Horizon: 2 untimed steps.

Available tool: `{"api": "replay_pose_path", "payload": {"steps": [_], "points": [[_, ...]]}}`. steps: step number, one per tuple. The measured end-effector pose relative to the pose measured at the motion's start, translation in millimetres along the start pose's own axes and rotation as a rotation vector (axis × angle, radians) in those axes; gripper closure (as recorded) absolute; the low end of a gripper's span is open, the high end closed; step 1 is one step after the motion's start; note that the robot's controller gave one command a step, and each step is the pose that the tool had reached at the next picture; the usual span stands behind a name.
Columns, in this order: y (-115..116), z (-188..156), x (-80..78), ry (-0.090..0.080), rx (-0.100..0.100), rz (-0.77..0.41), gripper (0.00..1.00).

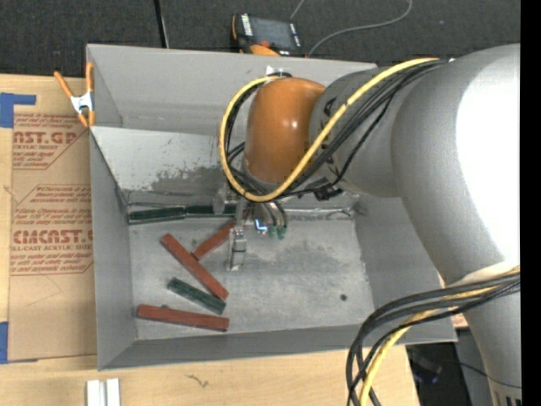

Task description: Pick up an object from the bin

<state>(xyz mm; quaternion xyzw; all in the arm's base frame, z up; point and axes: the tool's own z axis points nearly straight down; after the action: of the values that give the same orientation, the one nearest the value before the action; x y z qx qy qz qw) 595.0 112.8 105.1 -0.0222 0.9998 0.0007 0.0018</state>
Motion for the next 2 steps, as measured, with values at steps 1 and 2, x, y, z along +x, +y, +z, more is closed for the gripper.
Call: {"api": "replay_pose_path", "payload": {"steps": [1,2], "points": [[7.9,35.1,1.6,-0.003,0.000,-0.056,0.00],[8.0,34.3,0.6,-0.001,0.001,-0.056,0.00]]}}
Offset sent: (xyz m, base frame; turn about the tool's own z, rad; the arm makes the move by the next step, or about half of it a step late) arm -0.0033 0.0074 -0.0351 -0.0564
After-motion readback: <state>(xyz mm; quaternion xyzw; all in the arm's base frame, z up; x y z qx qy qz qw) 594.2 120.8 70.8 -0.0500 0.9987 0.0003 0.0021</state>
